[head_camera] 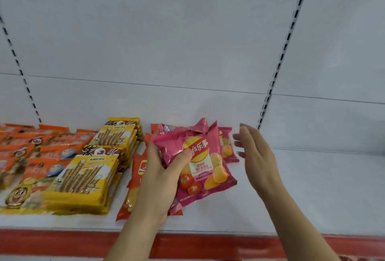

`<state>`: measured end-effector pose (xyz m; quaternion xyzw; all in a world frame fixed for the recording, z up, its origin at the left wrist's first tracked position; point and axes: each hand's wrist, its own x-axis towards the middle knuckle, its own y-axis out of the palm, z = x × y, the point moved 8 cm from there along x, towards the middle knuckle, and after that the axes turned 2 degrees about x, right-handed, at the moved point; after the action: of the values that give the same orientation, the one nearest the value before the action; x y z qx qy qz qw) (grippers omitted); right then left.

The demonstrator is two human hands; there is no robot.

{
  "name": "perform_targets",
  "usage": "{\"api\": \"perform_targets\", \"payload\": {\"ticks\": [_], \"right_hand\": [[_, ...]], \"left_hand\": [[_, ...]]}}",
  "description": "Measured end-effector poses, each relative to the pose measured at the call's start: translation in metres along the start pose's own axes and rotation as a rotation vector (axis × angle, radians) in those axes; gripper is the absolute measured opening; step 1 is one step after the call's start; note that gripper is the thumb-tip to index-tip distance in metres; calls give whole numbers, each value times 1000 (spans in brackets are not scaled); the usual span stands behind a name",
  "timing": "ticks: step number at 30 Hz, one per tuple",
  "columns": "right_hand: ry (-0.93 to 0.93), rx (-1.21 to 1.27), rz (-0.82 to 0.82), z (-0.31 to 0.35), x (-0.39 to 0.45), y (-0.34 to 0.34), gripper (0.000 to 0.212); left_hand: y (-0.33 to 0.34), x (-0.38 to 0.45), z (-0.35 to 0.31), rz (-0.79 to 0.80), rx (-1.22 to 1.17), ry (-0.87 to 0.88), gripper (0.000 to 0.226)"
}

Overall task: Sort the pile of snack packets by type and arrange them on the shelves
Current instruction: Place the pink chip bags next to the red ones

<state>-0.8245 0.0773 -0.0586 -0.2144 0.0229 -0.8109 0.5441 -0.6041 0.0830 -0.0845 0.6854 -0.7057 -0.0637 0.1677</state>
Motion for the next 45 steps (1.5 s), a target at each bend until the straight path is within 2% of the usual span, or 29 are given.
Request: {"api": "perform_targets", "payload": {"ticks": [3, 5, 7, 8, 11, 13, 16, 17, 19, 24, 26, 28, 29, 32, 34, 37, 41, 45], "right_hand": [[-5, 203, 245, 18, -50, 24, 59], [6, 229, 311, 19, -66, 34, 65], [18, 235, 253, 20, -71, 29, 71], [21, 250, 222, 22, -72, 25, 67], [10, 265, 145, 25, -75, 16, 34], [-6, 246, 123, 27, -78, 14, 24], [32, 299, 114, 21, -77, 12, 24], [48, 332, 108, 19, -76, 10, 28], [63, 374, 100, 14, -70, 3, 38], [99, 439, 44, 5, -55, -11, 40], [118, 351, -73, -4, -43, -29, 54], [106, 115, -159, -15, -29, -49, 73], [88, 8, -163, -19, -22, -54, 72], [49, -106, -56, -35, -4, -43, 46], [8, -174, 24, -42, 6, -22, 39], [-25, -279, 135, -45, 14, 13, 54], [2, -712, 280, -71, 22, 39, 82], [12, -704, 350, -74, 22, 42, 91]], "left_hand": [[6, -3, 3, 57, 44, 7, 55], [10, -4, 6, 84, 60, 15, 58], [17, -5, 9, 106, 66, 9, 60], [20, -6, 9, 112, 74, 10, 59], [27, -10, 5, 130, 143, 59, 55], [26, -11, 5, 118, 138, 49, 69], [19, -4, 7, 66, 127, 16, 97], [18, -2, 6, 57, 140, 29, 95], [16, -1, 4, 32, 158, 34, 78], [-1, 1, -4, -72, 198, 114, 65], [-15, 5, -6, -150, 138, 128, 62], [-27, 5, -14, -192, 88, 166, 64], [-31, 5, -18, -207, 89, 181, 65], [-40, 5, -21, -251, 92, 193, 64], [-41, 3, -17, -266, 98, 187, 63], [-38, 1, -12, -265, 97, 171, 62], [-31, 1, -4, -224, 87, 151, 60], [-23, 1, 1, -179, 92, 136, 61]]}}
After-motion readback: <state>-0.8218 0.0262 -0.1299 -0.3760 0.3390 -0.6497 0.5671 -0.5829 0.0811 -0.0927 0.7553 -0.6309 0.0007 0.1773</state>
